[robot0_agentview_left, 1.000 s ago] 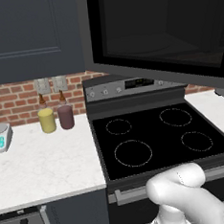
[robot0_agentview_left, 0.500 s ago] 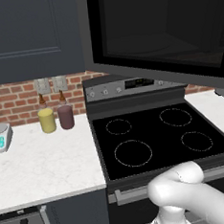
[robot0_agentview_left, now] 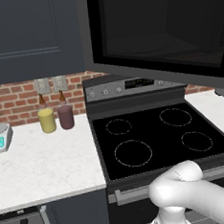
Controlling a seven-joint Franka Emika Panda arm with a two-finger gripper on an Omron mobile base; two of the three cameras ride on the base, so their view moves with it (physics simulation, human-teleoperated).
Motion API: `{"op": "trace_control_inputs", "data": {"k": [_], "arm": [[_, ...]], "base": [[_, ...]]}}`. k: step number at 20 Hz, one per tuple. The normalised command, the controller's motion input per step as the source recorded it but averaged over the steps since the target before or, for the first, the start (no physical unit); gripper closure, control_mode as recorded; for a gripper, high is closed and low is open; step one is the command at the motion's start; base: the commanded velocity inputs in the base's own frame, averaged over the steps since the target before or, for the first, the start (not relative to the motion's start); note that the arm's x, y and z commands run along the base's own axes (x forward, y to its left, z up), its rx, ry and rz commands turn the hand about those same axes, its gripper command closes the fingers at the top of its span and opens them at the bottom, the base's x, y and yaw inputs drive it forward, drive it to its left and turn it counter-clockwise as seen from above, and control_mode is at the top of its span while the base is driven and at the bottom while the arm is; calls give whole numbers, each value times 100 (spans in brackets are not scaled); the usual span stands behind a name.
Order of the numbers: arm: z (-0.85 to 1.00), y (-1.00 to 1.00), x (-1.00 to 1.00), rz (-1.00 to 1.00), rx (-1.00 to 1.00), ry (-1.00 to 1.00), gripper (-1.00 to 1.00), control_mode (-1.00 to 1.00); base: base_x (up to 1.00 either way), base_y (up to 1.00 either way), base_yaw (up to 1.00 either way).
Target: Open the microwave, place the bowl with waffle inside the microwave, then close the microwave door and turn it on.
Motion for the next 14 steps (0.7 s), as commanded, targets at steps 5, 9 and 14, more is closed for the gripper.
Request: {"op": "trace_control_inputs", "data": {"k": [5,9,14], "arm": [[0,51,-14,0,0,-6,-100,-100],[0,58,-21,0,0,0,-100,-100],[0,75,-19,0,-1,0,-100,-100]], "base": [[0,0,0],[0,0,0],[0,0,0]]}}
